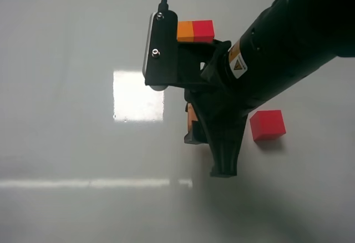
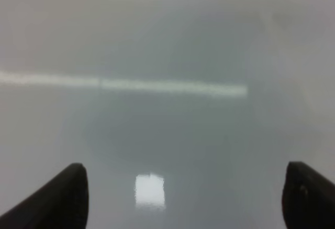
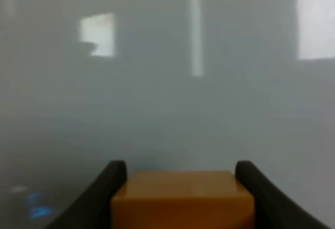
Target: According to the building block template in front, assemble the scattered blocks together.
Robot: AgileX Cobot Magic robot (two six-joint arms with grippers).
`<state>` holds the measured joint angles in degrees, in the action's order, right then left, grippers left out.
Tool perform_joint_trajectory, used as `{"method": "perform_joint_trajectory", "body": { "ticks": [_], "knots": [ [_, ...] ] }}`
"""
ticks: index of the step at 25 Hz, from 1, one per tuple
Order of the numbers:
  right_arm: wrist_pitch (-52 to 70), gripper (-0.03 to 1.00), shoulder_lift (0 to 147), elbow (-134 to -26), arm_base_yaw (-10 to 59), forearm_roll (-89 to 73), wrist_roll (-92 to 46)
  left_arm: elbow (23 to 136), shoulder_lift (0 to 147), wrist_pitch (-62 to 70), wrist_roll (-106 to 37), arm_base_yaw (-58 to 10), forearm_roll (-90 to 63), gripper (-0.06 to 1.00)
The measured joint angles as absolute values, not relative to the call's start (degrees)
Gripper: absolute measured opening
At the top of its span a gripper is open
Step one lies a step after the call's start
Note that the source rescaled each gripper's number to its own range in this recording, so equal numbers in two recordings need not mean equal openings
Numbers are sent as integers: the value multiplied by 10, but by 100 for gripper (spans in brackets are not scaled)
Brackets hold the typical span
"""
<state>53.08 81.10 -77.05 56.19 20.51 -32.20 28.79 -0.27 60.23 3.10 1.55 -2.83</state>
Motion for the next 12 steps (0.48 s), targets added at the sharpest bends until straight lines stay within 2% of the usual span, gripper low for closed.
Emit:
{"method": "perform_joint_trajectory", "body": {
  "ticks": [7, 12],
  "knots": [
    [496, 0, 810, -735, 496, 165, -370, 288, -3, 602, 31, 16, -28, 1],
    [486, 0, 798, -720, 483, 150, -397, 288, -3, 602, 31, 16, -28, 1]
  ]
}}
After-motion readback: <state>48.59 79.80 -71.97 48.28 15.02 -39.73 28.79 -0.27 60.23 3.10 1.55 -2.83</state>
